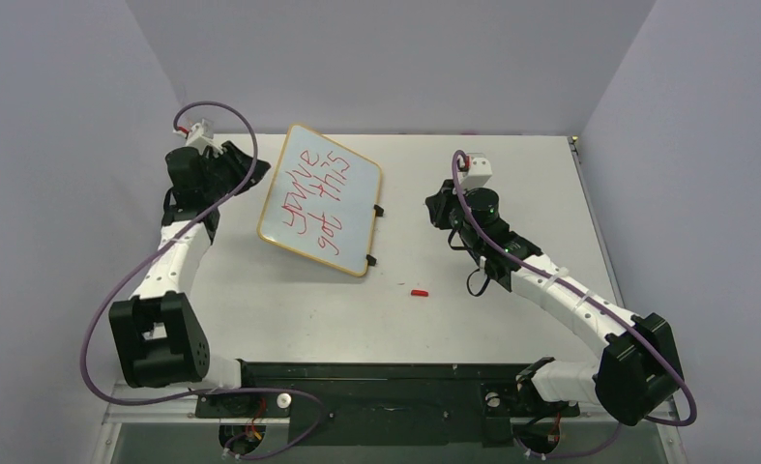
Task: Write a sentence on the whiteboard
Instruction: Write a sentence on the whiteboard, then close the whiteboard marker at the center of the board.
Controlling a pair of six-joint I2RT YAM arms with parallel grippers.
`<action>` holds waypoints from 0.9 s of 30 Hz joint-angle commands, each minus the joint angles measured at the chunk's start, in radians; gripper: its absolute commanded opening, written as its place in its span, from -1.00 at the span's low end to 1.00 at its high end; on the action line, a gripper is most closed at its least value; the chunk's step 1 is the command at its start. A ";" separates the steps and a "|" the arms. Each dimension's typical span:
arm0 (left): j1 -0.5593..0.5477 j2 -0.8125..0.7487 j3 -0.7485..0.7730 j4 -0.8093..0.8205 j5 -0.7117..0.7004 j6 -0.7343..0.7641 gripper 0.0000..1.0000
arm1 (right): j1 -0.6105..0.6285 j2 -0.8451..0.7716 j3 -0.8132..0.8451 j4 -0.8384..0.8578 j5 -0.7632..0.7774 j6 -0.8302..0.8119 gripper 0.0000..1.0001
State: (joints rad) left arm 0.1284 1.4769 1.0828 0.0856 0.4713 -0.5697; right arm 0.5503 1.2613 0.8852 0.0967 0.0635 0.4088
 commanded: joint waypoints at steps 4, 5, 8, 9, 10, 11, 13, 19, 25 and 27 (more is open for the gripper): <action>-0.015 -0.224 -0.043 -0.054 -0.127 0.071 -0.31 | -0.004 -0.007 0.009 0.040 -0.004 0.010 -1.00; -0.026 -0.257 -0.042 -0.072 -0.137 0.089 -0.31 | -0.003 -0.008 0.009 0.039 -0.003 0.010 -1.00; -0.127 -0.306 -0.026 -0.142 -0.214 0.176 -0.30 | -0.004 -0.013 0.009 0.038 -0.001 0.009 -1.00; -0.183 -0.321 -0.024 -0.150 -0.227 0.194 -0.30 | -0.004 -0.015 0.009 0.037 0.001 0.009 -1.00; -0.207 -0.327 -0.020 -0.158 -0.244 0.223 -0.30 | -0.005 -0.017 0.010 0.036 0.003 0.008 -1.00; -0.253 -0.333 -0.020 -0.159 -0.245 0.235 -0.29 | -0.004 -0.020 0.009 0.034 0.007 0.006 -1.00; -0.315 -0.335 -0.018 -0.158 -0.238 0.274 -0.29 | -0.005 -0.025 0.009 0.030 0.013 0.005 -1.00; -0.482 -0.297 -0.032 -0.131 -0.175 0.364 -0.30 | -0.010 -0.037 0.017 0.010 0.028 0.016 -1.00; -0.666 -0.200 -0.019 -0.135 -0.148 0.443 -0.32 | -0.024 -0.073 -0.021 -0.007 0.059 0.026 -1.00; -0.726 -0.172 -0.020 -0.130 -0.150 0.479 -0.33 | -0.030 -0.098 -0.040 -0.021 0.075 0.029 -1.00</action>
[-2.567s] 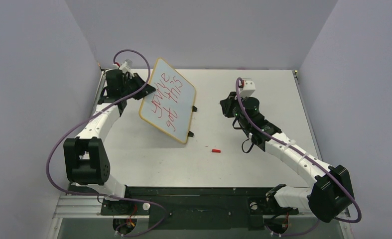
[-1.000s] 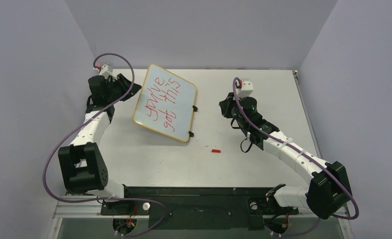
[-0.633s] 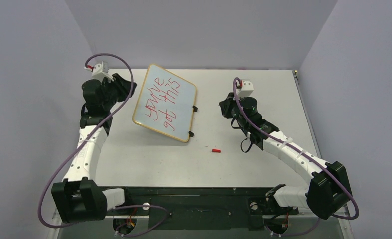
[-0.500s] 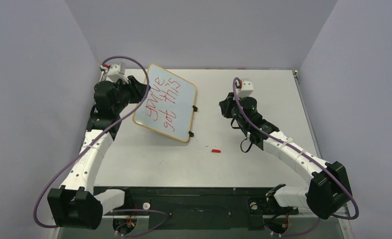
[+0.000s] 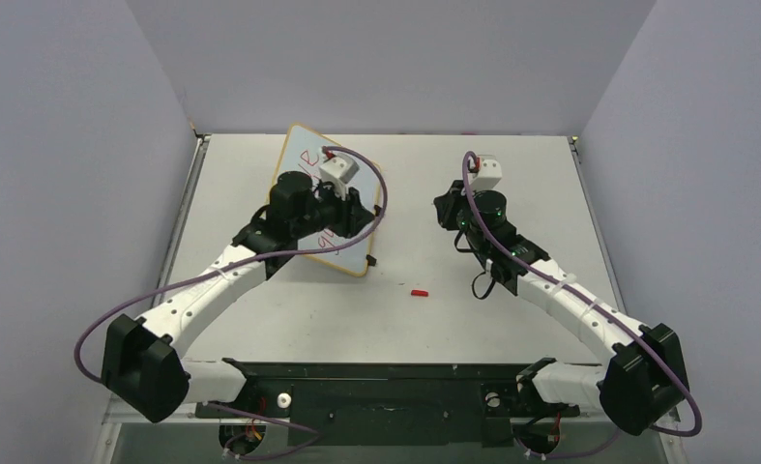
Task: Write a sentence on the whiteboard
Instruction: Close the whiteboard marker at the center of the board.
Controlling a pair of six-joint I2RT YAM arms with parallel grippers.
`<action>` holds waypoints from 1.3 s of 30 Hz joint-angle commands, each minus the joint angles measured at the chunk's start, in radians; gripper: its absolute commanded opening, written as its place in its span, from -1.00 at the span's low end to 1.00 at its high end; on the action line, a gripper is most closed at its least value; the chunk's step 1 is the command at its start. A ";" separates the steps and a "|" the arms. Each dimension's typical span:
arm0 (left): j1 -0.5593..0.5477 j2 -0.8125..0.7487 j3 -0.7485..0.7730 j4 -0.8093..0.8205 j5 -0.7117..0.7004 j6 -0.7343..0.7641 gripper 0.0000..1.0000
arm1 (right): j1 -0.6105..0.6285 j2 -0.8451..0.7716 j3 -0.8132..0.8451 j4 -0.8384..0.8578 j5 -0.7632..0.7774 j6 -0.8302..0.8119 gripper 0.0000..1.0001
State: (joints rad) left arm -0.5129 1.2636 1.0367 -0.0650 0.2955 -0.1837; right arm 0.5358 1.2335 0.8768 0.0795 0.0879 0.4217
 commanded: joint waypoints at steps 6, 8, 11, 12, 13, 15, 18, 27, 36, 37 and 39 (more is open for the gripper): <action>-0.189 0.137 0.006 0.036 0.087 0.173 -0.41 | -0.025 -0.163 -0.103 -0.072 0.123 0.028 -1.00; -0.231 0.164 -0.003 0.038 0.095 0.224 -0.42 | -0.028 -0.192 -0.124 -0.122 0.164 0.032 -1.00; -0.273 0.216 -0.003 0.017 0.093 0.278 -0.42 | -0.036 -0.248 -0.158 -0.159 0.190 0.043 -1.00; -0.293 0.246 -0.001 0.000 0.090 0.313 -0.41 | -0.037 -0.261 -0.166 -0.173 0.198 0.044 -1.00; -0.303 0.260 0.005 -0.015 0.076 0.352 -0.41 | -0.037 -0.281 -0.177 -0.181 0.200 0.046 -1.00; -0.337 0.304 0.014 -0.040 0.040 0.413 -0.37 | -0.040 -0.311 -0.193 -0.206 0.204 0.043 -1.00; -0.386 0.376 0.037 -0.078 -0.001 0.477 -0.34 | -0.043 -0.354 -0.210 -0.248 0.208 0.037 -1.00; -0.460 0.469 0.044 -0.081 -0.011 0.619 -0.25 | -0.050 -0.413 -0.222 -0.309 0.222 0.012 -1.00; -0.461 0.590 0.131 -0.099 -0.046 0.655 -0.27 | -0.079 -0.419 -0.208 -0.335 0.277 0.020 -1.00; -0.461 0.607 0.144 -0.099 -0.051 0.655 -0.27 | -0.084 -0.422 -0.208 -0.335 0.276 0.021 -1.00; -0.462 0.622 0.169 -0.113 -0.064 0.657 -0.28 | -0.091 -0.426 -0.209 -0.336 0.270 0.023 -1.00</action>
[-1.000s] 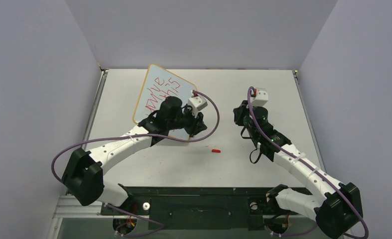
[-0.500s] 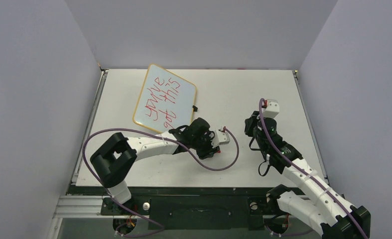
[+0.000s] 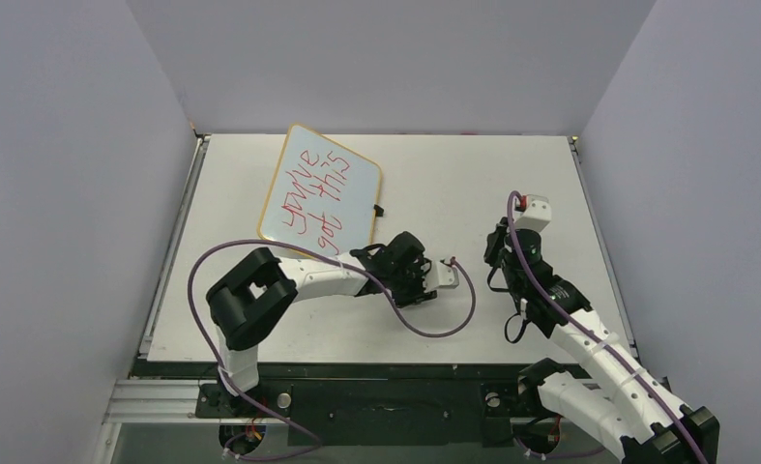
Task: Write a sentence on the whiteboard
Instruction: Close the whiteboard marker at the center of the board.
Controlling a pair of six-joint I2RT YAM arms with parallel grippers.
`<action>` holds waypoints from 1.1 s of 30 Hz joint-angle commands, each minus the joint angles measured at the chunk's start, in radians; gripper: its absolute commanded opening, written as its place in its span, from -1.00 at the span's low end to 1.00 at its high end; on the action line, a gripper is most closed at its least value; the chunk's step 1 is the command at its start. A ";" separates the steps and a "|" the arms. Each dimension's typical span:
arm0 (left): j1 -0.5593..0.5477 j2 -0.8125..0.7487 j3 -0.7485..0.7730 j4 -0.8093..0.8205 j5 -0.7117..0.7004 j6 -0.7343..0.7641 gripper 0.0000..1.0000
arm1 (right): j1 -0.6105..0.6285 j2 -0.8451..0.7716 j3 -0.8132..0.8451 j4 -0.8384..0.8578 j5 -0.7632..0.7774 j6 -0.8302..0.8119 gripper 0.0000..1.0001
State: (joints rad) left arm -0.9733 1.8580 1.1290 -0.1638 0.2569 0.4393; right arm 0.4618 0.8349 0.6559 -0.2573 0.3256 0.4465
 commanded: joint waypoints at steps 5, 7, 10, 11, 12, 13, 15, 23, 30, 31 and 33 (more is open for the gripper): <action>0.003 0.089 0.149 -0.106 -0.026 0.052 -0.35 | -0.031 -0.042 0.007 -0.003 0.017 -0.002 -1.00; 0.005 0.132 0.204 -0.187 -0.035 0.052 -0.40 | -0.035 -0.047 0.006 -0.004 0.012 -0.002 -1.00; 0.007 0.170 0.261 -0.262 -0.036 0.050 -0.41 | -0.041 -0.053 0.003 -0.005 0.007 -0.003 -1.00; 0.007 0.173 0.263 -0.277 -0.030 0.051 -0.40 | -0.042 -0.054 0.002 -0.004 0.004 -0.003 -1.00; 0.007 0.173 0.262 -0.282 -0.024 0.054 -0.39 | -0.043 -0.053 0.001 -0.004 0.003 -0.003 -1.00; 0.007 0.174 0.261 -0.284 -0.020 0.058 -0.37 | -0.045 -0.052 0.001 -0.005 0.000 -0.002 -1.00; 0.007 0.177 0.267 -0.301 -0.015 0.071 -0.36 | -0.046 -0.052 0.001 -0.004 -0.003 -0.002 -1.00; 0.017 0.241 0.359 -0.414 0.006 0.070 -0.35 | -0.052 -0.055 0.001 -0.002 -0.014 -0.002 -1.00; 0.022 0.310 0.442 -0.507 0.037 0.107 -0.31 | -0.055 -0.056 -0.001 -0.003 -0.022 0.000 -1.00; 0.024 0.318 0.464 -0.519 0.034 0.106 -0.31 | -0.056 -0.059 -0.002 -0.002 -0.023 -0.001 -1.00; 0.026 0.337 0.491 -0.554 0.028 0.104 -0.31 | -0.056 -0.063 -0.002 -0.003 -0.022 -0.001 -1.00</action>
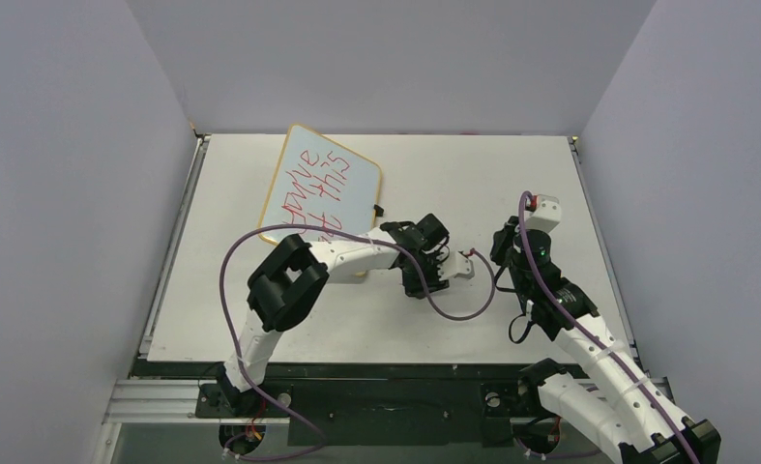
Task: Write a sentence on the whiteboard
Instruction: Close the whiteboard marker at the center of the board.
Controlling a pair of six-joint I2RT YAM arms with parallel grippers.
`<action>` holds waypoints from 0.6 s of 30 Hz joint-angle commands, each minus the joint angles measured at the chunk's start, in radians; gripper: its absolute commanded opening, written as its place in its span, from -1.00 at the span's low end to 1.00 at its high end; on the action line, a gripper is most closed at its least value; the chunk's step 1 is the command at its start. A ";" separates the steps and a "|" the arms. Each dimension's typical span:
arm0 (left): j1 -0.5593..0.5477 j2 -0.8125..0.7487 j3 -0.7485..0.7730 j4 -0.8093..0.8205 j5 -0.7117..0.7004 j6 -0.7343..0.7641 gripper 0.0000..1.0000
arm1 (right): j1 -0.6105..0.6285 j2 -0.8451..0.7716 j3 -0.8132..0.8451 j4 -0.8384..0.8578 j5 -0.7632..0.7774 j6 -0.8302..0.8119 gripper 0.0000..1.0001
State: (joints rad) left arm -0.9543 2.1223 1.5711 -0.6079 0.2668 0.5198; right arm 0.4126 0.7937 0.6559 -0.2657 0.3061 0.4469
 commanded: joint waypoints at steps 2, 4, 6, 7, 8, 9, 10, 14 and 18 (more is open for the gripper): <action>0.009 0.087 0.067 -0.131 0.009 0.010 -0.32 | -0.009 -0.023 -0.003 0.006 -0.006 -0.001 -1.00; 0.011 0.102 0.086 -0.163 0.018 -0.004 -0.36 | -0.009 -0.020 -0.002 0.006 -0.009 -0.002 -1.00; 0.013 0.121 0.107 -0.195 0.024 -0.014 -0.45 | -0.010 -0.020 -0.001 0.006 -0.011 -0.001 -1.00; 0.013 0.131 0.115 -0.204 0.018 -0.018 -0.47 | -0.010 -0.020 0.000 0.006 -0.011 -0.001 -1.00; 0.015 0.136 0.116 -0.217 0.014 -0.025 -0.49 | -0.010 -0.019 0.000 0.005 -0.012 -0.002 -1.00; 0.015 0.142 0.115 -0.222 0.009 -0.028 -0.51 | -0.010 -0.019 0.001 0.006 -0.012 -0.003 -1.00; 0.017 0.144 0.114 -0.230 0.012 -0.036 -0.60 | -0.010 -0.018 0.002 0.006 -0.012 -0.003 -1.00; 0.027 0.132 0.098 -0.234 0.069 -0.050 -1.00 | -0.011 -0.014 0.004 0.006 -0.012 -0.002 -1.00; 0.032 0.077 0.043 -0.137 0.050 -0.094 -1.00 | -0.012 -0.006 0.009 0.010 -0.018 0.003 -1.00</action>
State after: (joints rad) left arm -0.9249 2.1925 1.6943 -0.7246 0.3176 0.4652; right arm 0.4107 0.7906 0.6559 -0.2665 0.2981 0.4469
